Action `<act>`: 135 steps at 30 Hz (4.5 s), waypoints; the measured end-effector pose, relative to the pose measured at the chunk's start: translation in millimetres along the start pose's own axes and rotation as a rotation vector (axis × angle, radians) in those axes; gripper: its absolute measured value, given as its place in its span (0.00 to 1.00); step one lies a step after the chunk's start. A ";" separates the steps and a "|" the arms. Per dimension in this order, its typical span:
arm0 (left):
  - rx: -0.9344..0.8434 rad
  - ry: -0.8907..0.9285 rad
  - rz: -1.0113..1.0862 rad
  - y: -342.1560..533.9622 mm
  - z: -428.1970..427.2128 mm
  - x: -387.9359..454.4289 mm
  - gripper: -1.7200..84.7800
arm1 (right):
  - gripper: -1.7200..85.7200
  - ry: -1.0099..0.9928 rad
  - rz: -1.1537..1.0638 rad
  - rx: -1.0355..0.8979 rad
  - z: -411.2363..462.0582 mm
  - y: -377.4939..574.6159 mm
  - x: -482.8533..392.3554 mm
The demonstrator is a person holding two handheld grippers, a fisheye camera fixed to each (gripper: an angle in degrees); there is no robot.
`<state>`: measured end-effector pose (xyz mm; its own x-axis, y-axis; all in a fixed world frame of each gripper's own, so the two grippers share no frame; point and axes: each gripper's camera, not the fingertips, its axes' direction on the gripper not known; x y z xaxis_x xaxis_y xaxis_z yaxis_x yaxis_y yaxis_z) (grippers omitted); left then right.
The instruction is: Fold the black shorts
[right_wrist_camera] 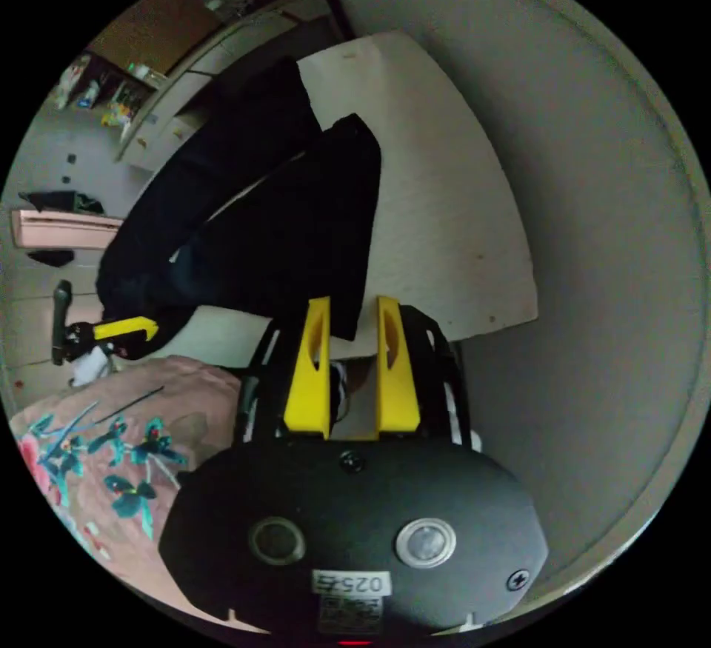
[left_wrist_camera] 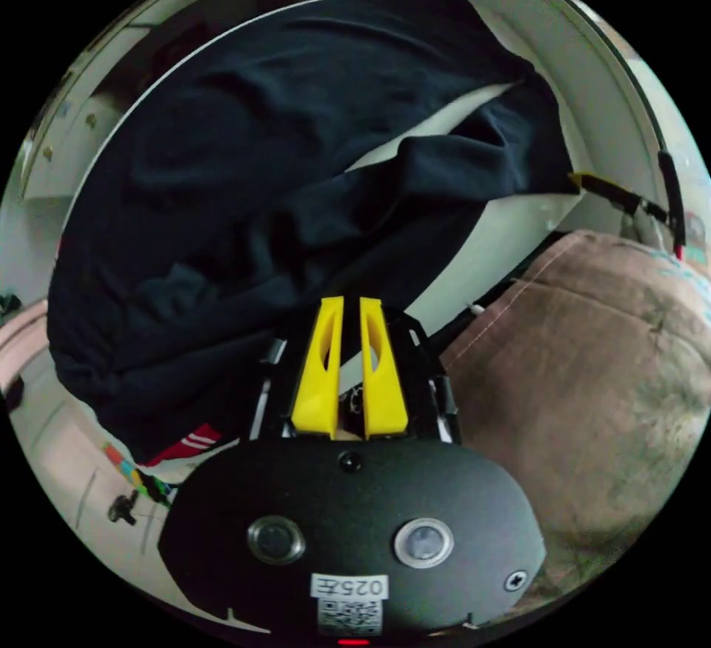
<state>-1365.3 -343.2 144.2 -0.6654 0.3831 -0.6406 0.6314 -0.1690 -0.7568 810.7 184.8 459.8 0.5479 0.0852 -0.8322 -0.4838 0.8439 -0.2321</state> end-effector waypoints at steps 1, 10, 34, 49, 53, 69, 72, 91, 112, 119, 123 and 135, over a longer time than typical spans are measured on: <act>-0.028 -0.065 0.050 -3.1 4.9 9.7 0.02 | 0.08 0.090 -0.045 0.004 -0.1 2.9 -14.4; -0.112 -0.184 0.167 18.2 37.6 50.7 0.01 | 0.03 -0.474 -0.168 -0.265 -80.9 6.4 -27.5; 0.100 0.049 0.091 35.3 -21.0 85.2 0.01 | 0.16 -0.369 -0.113 -0.067 -21.5 -21.8 -5.8; 0.115 0.563 -0.120 -146.4 -74.4 123.2 0.02 | 0.12 -0.240 -0.131 0.003 -18.7 32.9 -12.0; 0.301 0.500 -0.036 -127.0 -163.0 153.6 0.00 | 0.11 -0.247 -0.083 -0.012 -25.1 59.4 25.3; 0.093 0.506 0.293 -87.3 -312.1 204.7 0.06 | 0.11 -0.407 0.239 -0.004 26.7 73.1 105.1; 0.248 0.576 -0.130 -12.2 -371.4 73.0 0.06 | 0.11 -0.448 0.319 -0.024 35.2 74.3 105.2; 0.515 0.639 -1.588 406.7 -542.4 -339.9 0.12 | 0.09 -0.396 0.800 0.089 31.1 86.0 88.7; 0.676 0.929 -1.397 517.1 -683.0 -322.8 0.01 | 0.10 -0.720 1.010 0.161 42.4 132.7 77.9; 0.754 1.000 -1.440 553.2 -726.3 -301.6 0.01 | 0.11 -0.707 1.051 0.347 22.8 166.6 80.3; 0.733 0.987 -1.438 559.4 -747.7 -296.5 0.01 | 0.11 -0.715 1.014 0.310 26.5 164.4 92.2; 1.103 1.073 -1.253 592.0 -842.1 -253.4 0.01 | 0.01 -0.722 0.740 0.419 -54.2 150.5 44.2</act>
<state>-487.6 224.4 -32.5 0.2737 0.9349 0.2260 -0.6721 0.3539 -0.6504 725.2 286.9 360.8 0.5541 0.8138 -0.1753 -0.6613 0.5583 0.5010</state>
